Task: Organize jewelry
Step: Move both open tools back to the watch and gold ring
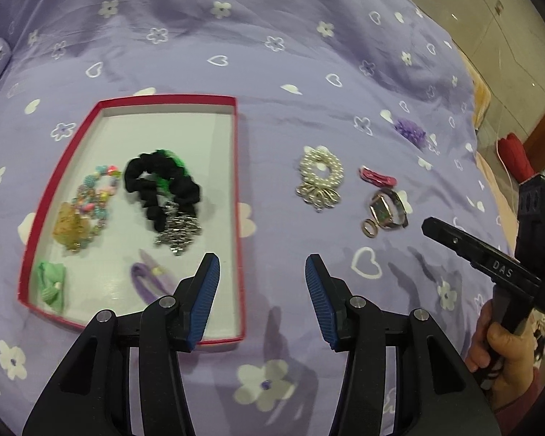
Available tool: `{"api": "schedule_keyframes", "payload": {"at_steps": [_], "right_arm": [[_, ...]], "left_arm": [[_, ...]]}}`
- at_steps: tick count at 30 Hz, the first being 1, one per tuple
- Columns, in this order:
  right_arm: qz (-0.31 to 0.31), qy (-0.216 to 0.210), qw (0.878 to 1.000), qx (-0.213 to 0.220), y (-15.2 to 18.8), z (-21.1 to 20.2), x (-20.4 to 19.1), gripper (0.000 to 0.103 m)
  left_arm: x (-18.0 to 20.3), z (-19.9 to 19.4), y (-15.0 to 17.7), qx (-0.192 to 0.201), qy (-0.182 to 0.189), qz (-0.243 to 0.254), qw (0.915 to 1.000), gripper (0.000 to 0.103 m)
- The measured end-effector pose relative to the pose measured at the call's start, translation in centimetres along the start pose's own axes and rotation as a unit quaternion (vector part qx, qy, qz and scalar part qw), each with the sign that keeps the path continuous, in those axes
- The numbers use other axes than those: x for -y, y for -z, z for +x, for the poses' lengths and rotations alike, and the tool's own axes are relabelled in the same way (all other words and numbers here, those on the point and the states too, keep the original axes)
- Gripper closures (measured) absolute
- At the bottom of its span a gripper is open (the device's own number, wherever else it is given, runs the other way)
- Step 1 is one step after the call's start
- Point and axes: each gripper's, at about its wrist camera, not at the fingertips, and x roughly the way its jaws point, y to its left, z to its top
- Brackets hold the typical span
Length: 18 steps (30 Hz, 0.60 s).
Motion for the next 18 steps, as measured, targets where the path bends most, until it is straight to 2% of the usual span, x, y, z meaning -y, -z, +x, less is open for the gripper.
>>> {"api": "schedule_keyframes", "payload": {"at_steps": [7, 18], "right_arm": [[0.005, 0.008, 1.0, -0.003, -0.3, 0.8, 1.5, 0.059], [0.017, 0.048, 0.999, -0.008, -1.6, 2.8, 4.4, 0.059]], "left_arm": [[2.1, 1.5, -0.1, -0.016, 0.009, 0.019, 0.9997, 0.053], [5.1, 3.9, -0.5, -0.036, 0.025, 0.044, 0.9981, 0.053]]}}
